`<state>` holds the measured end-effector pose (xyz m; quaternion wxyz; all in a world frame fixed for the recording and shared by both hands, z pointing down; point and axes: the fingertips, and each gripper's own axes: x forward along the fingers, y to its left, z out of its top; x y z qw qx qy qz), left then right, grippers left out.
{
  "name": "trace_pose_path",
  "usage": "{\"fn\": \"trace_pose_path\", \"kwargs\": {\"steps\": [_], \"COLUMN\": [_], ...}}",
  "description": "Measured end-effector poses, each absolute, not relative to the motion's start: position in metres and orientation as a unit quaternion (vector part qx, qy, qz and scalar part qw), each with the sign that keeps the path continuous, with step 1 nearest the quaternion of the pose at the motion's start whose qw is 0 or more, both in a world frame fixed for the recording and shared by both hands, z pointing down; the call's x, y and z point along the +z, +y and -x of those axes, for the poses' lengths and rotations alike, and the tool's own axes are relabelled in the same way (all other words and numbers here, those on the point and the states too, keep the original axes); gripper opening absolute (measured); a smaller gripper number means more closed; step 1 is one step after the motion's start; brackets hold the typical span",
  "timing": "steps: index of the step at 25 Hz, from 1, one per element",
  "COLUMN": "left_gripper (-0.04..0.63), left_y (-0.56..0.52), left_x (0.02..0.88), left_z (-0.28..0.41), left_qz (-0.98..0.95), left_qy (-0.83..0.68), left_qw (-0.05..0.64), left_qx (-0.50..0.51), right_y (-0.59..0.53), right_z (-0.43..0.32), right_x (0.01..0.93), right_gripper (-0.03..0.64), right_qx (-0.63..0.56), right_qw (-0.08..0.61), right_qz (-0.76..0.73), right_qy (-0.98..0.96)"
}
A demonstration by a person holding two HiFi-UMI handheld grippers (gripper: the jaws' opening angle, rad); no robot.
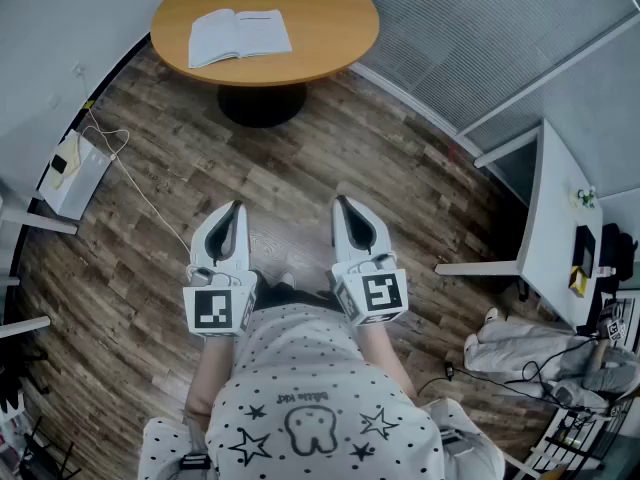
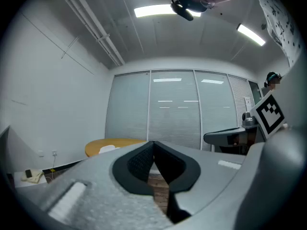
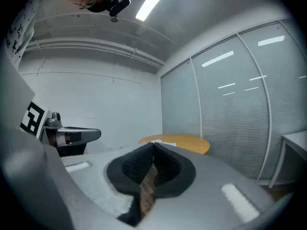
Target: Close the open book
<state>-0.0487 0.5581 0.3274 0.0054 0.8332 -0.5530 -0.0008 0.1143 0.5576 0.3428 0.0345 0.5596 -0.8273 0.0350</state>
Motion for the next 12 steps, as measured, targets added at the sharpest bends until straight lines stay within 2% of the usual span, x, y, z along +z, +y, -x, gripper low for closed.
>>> {"fn": "trace_pose_path", "kwargs": {"steps": [12], "left_gripper": [0.010], "left_y": [0.5544], "left_x": [0.3380], "left_z": [0.0415], "left_qz": [-0.847], "left_qy": [-0.531], "left_qw": [0.015], "left_qx": [0.005], "right_y": [0.5555], "right_z": [-0.1113], "right_x": [0.3455], "right_gripper": [0.005], "right_qx": [0.036], "right_qw": [0.043], "right_qz": [-0.556], "right_qy": [-0.829]}}
